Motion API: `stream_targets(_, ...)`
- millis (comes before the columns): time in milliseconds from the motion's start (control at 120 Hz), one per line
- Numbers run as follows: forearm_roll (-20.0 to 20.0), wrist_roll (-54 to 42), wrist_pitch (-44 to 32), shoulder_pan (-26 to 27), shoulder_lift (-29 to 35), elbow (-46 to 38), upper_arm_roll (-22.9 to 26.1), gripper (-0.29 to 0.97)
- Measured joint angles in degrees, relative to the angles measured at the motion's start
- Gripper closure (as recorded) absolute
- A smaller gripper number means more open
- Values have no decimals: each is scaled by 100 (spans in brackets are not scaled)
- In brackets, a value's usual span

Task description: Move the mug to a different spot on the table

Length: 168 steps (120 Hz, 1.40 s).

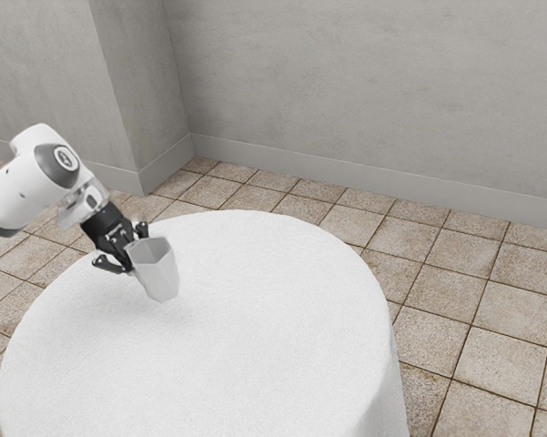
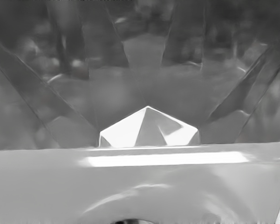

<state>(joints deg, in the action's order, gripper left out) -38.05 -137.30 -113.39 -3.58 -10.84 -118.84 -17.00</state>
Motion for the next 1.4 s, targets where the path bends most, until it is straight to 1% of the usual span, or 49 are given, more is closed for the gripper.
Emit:
stream_targets(175,-67,-56,-88,65,93,-196,132,79)
stream_targets(358,-165,-105,-222,74,29,-210,263,79)
stream_targets(1042,-307,-236,-589,69,-445,-180,279,78)
stream_targets(1092,-300,-237,-591,69,-462,-174,278,72)
stream_targets(1267,-207,-200,-537,68,-573,-168,277,36)
stream_targets(1333,-212,-187,-521,68,-584,-168,277,26)
stream_targets(1400,-216,-176,-510,68,-588,-168,272,19)
